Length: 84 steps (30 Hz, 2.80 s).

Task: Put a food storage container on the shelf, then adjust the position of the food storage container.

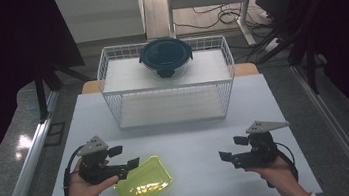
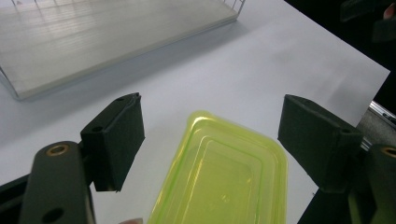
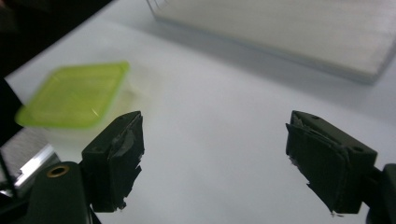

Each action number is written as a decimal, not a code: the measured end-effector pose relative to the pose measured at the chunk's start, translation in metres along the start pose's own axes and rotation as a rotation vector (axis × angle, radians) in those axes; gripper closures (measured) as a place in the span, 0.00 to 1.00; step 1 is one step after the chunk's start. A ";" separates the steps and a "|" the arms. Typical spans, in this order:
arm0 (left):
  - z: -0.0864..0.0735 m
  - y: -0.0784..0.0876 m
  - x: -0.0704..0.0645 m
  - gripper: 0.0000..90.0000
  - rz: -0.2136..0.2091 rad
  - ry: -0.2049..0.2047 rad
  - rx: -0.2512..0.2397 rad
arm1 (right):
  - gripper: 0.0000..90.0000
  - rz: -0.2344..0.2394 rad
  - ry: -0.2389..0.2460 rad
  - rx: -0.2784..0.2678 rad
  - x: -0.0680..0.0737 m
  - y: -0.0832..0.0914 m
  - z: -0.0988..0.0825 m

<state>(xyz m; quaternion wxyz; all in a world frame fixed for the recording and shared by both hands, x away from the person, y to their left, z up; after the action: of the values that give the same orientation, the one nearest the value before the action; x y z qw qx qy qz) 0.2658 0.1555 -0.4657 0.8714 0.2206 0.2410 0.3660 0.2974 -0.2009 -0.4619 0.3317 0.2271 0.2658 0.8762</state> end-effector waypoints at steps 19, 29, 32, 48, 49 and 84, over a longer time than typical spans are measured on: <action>-0.017 -0.006 -0.013 0.25 -0.002 -0.051 0.048 | 0.23 -0.052 0.001 0.043 -0.009 -0.005 -0.023; -0.028 0.002 -0.013 0.39 0.012 -0.039 0.101 | 0.23 -0.046 -0.008 0.049 -0.009 -0.005 -0.025; -0.038 0.011 -0.010 0.48 0.022 -0.027 0.119 | 0.23 -0.045 -0.012 0.054 -0.010 -0.006 -0.025; -0.088 0.026 0.005 0.99 0.150 0.028 0.267 | 0.24 -0.047 -0.024 0.060 -0.012 -0.004 -0.027; -0.091 0.026 0.005 1.00 0.164 0.026 0.281 | 0.24 -0.047 -0.023 0.061 -0.012 -0.005 -0.027; -0.117 0.000 0.001 1.00 0.117 0.074 0.436 | 0.24 -0.058 -0.041 0.063 -0.016 -0.003 -0.027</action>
<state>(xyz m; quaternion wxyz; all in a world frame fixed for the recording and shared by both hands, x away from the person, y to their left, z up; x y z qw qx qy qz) 0.1982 0.1801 -0.5582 0.7710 0.4035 0.3329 0.3633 0.2940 -0.2186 -0.4882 0.3549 0.2477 0.2930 0.8525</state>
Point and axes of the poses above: each handheld gripper's, and its own axes: y roughly backward along the jaws, z roughly out of its top, x roughly to its left, the point moved 6 cm from there along -y, roughly forward along the jaws
